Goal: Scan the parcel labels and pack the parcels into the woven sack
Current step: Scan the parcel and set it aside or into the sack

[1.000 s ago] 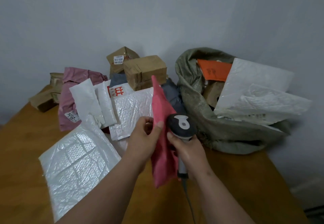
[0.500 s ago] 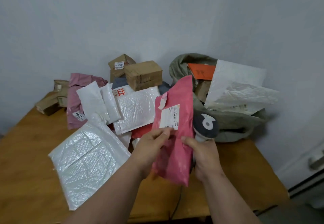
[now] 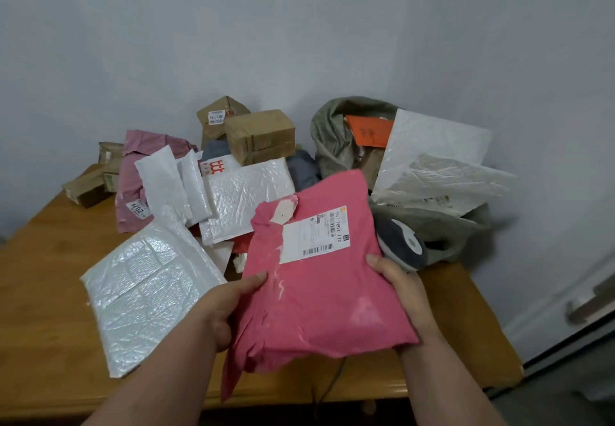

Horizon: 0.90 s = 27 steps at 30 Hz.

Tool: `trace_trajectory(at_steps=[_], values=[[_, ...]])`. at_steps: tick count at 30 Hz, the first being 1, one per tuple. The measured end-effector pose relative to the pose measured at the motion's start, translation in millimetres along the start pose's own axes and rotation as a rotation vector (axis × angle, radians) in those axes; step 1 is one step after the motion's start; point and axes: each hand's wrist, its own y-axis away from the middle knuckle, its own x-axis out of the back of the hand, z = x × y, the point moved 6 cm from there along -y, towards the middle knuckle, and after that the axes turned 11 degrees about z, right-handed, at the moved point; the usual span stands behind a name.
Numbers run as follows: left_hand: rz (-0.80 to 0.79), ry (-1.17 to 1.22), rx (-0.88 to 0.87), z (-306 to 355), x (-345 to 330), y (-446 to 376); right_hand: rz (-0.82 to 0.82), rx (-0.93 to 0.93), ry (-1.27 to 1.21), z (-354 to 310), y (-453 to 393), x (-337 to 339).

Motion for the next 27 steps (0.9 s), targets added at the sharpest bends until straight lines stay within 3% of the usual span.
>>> trace_trajectory(at_steps=[3, 10, 19, 27], values=[[-0.011, 0.106, -0.007, -4.5, 0.9, -2.8, 0.131, 0.031, 0.070, -2.1, -9.2, 13.7], [0.161, 0.401, -0.310, 20.4, 12.7, -1.1, 0.424, 0.128, 0.184, -2.0, -17.4, 45.0], [0.153, 0.405, -0.433, 26.0, -1.6, 6.2, -0.102, 0.216, 0.393, -4.9, 8.7, -14.2], [0.133, 0.429, -0.440, 30.6, -0.7, 9.6, -0.114, 0.169, 0.261, -9.0, 13.1, -25.5]])
